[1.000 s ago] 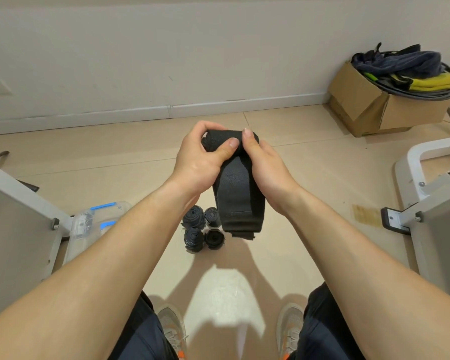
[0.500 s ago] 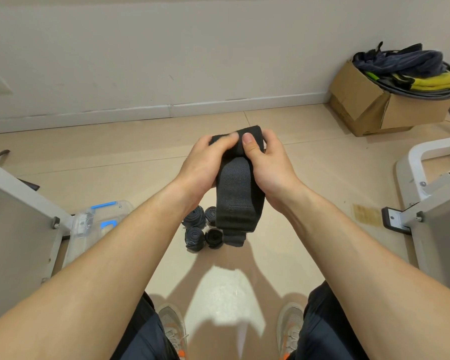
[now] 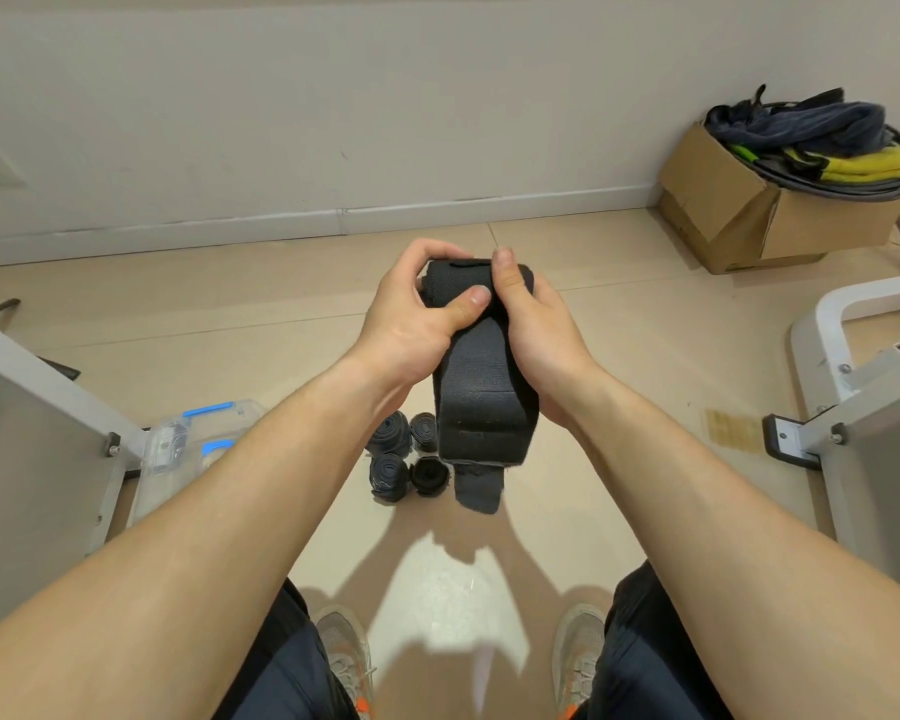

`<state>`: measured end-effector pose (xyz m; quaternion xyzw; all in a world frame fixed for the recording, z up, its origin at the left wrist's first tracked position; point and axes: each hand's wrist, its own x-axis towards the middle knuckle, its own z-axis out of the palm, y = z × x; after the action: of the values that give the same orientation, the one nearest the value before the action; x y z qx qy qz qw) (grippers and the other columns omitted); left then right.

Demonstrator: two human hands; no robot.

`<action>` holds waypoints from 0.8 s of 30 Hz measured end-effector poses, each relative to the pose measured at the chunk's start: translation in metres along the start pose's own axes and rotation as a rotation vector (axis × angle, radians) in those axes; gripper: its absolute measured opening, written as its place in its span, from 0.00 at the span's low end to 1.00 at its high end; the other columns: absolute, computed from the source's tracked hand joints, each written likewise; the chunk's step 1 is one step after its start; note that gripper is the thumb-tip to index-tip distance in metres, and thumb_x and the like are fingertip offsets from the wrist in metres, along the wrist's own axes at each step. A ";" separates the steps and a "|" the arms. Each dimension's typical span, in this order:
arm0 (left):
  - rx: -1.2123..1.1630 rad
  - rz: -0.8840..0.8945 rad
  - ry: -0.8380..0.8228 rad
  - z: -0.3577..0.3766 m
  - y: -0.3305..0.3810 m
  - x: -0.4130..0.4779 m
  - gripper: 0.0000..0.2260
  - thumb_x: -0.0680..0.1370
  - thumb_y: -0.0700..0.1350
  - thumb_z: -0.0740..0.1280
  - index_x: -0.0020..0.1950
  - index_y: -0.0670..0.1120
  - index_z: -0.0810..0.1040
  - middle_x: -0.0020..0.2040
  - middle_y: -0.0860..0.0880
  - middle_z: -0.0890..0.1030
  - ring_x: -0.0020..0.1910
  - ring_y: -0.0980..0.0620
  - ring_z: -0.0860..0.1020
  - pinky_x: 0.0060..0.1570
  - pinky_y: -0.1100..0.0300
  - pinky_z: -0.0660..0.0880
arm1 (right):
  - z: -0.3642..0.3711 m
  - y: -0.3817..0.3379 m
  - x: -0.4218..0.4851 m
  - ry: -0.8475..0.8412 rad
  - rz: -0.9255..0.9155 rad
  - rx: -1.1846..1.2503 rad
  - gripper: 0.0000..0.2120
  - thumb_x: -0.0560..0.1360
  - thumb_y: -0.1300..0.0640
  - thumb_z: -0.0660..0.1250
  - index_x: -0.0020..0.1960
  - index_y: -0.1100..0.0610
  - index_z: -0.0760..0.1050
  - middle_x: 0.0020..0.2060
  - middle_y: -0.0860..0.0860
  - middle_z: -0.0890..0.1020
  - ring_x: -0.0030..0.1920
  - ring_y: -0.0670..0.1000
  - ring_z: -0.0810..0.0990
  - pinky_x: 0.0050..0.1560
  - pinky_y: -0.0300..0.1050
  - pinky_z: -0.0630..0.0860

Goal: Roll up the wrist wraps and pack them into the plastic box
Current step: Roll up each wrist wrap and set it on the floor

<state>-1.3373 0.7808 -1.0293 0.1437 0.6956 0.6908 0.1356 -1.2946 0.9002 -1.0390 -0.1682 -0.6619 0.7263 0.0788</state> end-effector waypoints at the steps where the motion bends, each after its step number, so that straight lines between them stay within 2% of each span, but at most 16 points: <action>1: -0.007 0.003 -0.001 0.000 0.000 0.000 0.14 0.78 0.34 0.72 0.59 0.46 0.75 0.43 0.49 0.80 0.38 0.60 0.80 0.42 0.63 0.78 | -0.001 0.000 0.000 0.002 -0.006 0.018 0.31 0.74 0.33 0.65 0.62 0.58 0.78 0.53 0.56 0.86 0.54 0.58 0.86 0.60 0.63 0.80; 4: -0.049 -0.046 -0.005 0.001 0.000 -0.001 0.16 0.78 0.36 0.72 0.63 0.46 0.75 0.48 0.49 0.81 0.44 0.56 0.81 0.48 0.59 0.80 | -0.002 0.002 0.001 0.021 -0.029 0.075 0.19 0.83 0.45 0.64 0.61 0.61 0.76 0.55 0.61 0.85 0.55 0.60 0.85 0.60 0.64 0.80; 6: -0.124 -0.142 -0.021 0.000 0.003 0.000 0.16 0.78 0.40 0.73 0.64 0.45 0.75 0.51 0.47 0.83 0.49 0.52 0.83 0.55 0.53 0.80 | -0.002 0.003 0.001 0.021 -0.055 0.082 0.12 0.84 0.49 0.64 0.58 0.59 0.75 0.53 0.60 0.84 0.53 0.58 0.85 0.60 0.65 0.79; 8: -0.177 -0.256 -0.067 -0.001 0.006 0.002 0.18 0.78 0.51 0.72 0.65 0.44 0.78 0.52 0.48 0.85 0.50 0.52 0.85 0.56 0.50 0.80 | -0.001 0.002 0.000 0.006 -0.093 0.045 0.09 0.82 0.49 0.65 0.55 0.55 0.75 0.50 0.56 0.84 0.51 0.55 0.84 0.60 0.65 0.79; 10: -0.090 -0.279 -0.090 -0.003 0.006 0.003 0.22 0.80 0.62 0.66 0.63 0.46 0.81 0.54 0.48 0.87 0.53 0.50 0.86 0.57 0.48 0.81 | -0.002 0.003 -0.002 -0.021 -0.109 0.011 0.10 0.80 0.48 0.66 0.55 0.53 0.74 0.50 0.55 0.84 0.51 0.55 0.83 0.59 0.63 0.80; 12: -0.061 -0.224 -0.039 -0.004 0.003 0.003 0.21 0.81 0.61 0.65 0.61 0.45 0.81 0.54 0.46 0.87 0.55 0.47 0.85 0.61 0.45 0.80 | -0.002 0.003 -0.003 -0.040 -0.118 0.026 0.08 0.81 0.51 0.66 0.55 0.54 0.74 0.49 0.55 0.83 0.49 0.54 0.83 0.57 0.61 0.80; 16: -0.164 -0.190 0.031 -0.001 0.002 0.003 0.16 0.81 0.52 0.69 0.61 0.42 0.78 0.56 0.42 0.85 0.55 0.45 0.84 0.63 0.41 0.78 | -0.002 0.002 -0.004 -0.052 -0.102 0.119 0.08 0.83 0.55 0.66 0.59 0.57 0.73 0.48 0.54 0.83 0.48 0.51 0.83 0.51 0.52 0.81; 19: -0.190 -0.181 0.031 -0.001 0.001 0.003 0.11 0.81 0.48 0.70 0.58 0.43 0.77 0.54 0.42 0.83 0.52 0.45 0.83 0.63 0.41 0.78 | -0.002 0.001 -0.004 -0.042 -0.037 0.127 0.10 0.83 0.51 0.66 0.60 0.55 0.73 0.47 0.51 0.84 0.48 0.49 0.84 0.52 0.50 0.81; 23: -0.098 -0.114 0.033 0.000 -0.002 0.000 0.10 0.79 0.47 0.73 0.56 0.48 0.77 0.49 0.44 0.82 0.49 0.47 0.82 0.59 0.43 0.79 | 0.000 -0.002 0.000 0.006 0.095 0.037 0.29 0.71 0.30 0.66 0.60 0.51 0.77 0.52 0.51 0.86 0.53 0.52 0.86 0.61 0.56 0.80; 24: -0.082 -0.094 0.026 0.002 -0.002 0.000 0.09 0.79 0.45 0.73 0.57 0.49 0.76 0.49 0.45 0.82 0.48 0.48 0.82 0.58 0.44 0.79 | -0.001 -0.002 0.000 0.001 0.098 0.021 0.29 0.72 0.28 0.64 0.58 0.51 0.80 0.51 0.51 0.87 0.52 0.53 0.86 0.60 0.56 0.81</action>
<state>-1.3363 0.7822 -1.0315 0.0964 0.6744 0.7133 0.1645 -1.2946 0.9018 -1.0368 -0.1998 -0.6451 0.7361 0.0453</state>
